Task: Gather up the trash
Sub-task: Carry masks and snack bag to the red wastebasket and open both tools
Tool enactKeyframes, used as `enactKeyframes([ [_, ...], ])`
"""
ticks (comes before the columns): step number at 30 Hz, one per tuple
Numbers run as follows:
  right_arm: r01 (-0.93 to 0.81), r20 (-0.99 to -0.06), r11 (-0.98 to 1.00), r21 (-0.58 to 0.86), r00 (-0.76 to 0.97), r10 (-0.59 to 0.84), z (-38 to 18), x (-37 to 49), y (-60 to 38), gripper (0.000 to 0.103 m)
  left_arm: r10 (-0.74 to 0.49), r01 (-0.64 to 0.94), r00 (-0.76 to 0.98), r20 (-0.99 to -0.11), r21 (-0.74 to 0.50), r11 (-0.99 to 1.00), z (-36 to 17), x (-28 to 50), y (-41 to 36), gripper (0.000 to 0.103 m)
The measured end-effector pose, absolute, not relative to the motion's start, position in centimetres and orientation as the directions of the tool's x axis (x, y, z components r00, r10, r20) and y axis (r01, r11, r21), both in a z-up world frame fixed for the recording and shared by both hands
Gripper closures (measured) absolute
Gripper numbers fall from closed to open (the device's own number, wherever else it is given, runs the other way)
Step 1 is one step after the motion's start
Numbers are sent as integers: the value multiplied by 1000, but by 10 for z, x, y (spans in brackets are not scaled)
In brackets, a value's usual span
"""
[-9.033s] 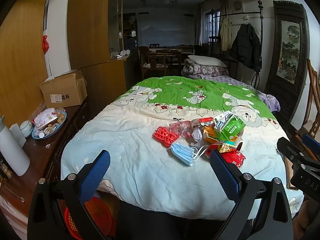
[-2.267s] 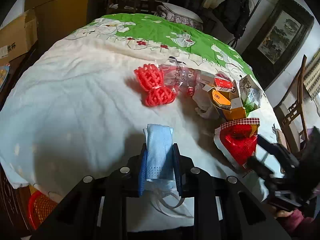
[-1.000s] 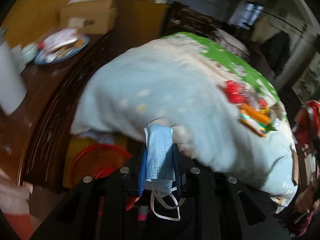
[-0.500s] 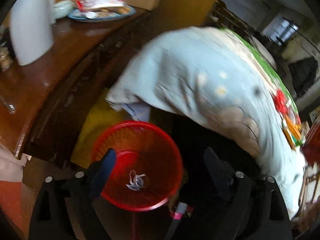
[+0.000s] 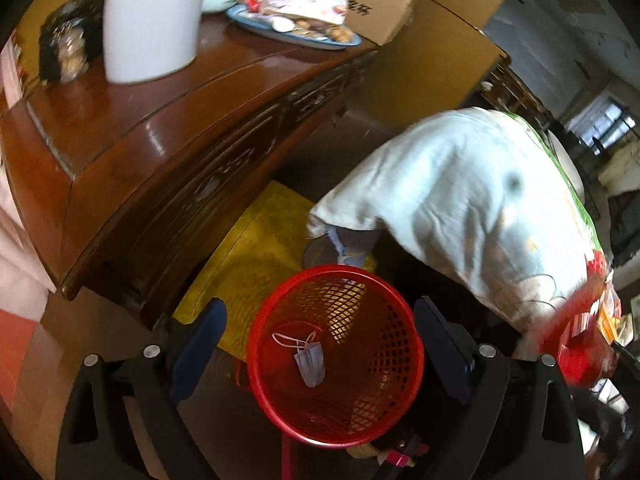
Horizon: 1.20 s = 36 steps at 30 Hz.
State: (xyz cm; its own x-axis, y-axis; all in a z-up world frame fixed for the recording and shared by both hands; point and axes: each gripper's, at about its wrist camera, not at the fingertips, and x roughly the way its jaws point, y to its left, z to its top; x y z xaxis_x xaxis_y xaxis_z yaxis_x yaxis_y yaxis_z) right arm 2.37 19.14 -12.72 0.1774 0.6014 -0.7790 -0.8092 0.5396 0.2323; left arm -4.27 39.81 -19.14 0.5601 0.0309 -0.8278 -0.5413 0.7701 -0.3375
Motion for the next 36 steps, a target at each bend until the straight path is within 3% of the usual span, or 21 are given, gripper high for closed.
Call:
enactKeyframes([
  [12, -798, -774, 551, 243, 183, 606, -126, 24, 191, 29, 7, -541, 557, -831, -355, 762, -201, -43, 404, 10],
  [30, -720, -648, 643, 261, 363, 669, -77, 10, 102, 29, 76, -408, 629, -774, -244, 880, -124, -44, 336, 9],
  [36, -678, -575, 699, 228, 486, 658, -55, -9, 49, 21, 90, -307, 675, -732, -168, 937, -84, -43, 279, 6],
])
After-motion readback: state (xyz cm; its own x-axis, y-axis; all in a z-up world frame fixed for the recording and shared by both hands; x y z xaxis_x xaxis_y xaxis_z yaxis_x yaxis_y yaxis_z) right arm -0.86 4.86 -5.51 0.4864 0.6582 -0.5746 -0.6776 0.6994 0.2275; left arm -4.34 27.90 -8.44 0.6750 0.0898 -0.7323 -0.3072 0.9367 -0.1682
